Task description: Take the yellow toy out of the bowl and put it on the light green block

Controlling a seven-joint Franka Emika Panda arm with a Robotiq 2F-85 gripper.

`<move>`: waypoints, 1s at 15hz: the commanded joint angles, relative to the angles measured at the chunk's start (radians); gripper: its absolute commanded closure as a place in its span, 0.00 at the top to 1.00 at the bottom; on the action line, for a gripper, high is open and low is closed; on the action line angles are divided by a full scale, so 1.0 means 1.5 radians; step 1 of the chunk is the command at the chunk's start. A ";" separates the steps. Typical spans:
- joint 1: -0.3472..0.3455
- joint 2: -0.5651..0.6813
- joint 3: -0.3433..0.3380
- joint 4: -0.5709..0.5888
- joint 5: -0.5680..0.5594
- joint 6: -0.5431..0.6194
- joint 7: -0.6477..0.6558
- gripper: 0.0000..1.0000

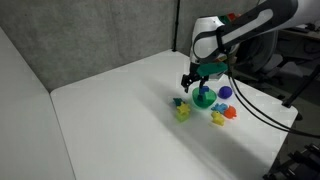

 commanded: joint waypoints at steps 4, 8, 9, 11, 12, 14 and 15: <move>0.019 -0.195 -0.036 -0.208 -0.100 0.008 0.017 1.00; 0.003 -0.300 -0.036 -0.306 -0.133 -0.003 0.012 1.00; -0.002 -0.326 -0.034 -0.329 -0.136 -0.003 0.010 1.00; -0.015 -0.386 -0.031 -0.381 -0.135 0.001 0.004 1.00; -0.024 -0.420 -0.028 -0.407 -0.127 0.000 0.000 1.00; -0.038 -0.482 -0.026 -0.449 -0.117 -0.007 -0.004 1.00; -0.046 -0.514 -0.025 -0.467 -0.111 -0.015 -0.008 1.00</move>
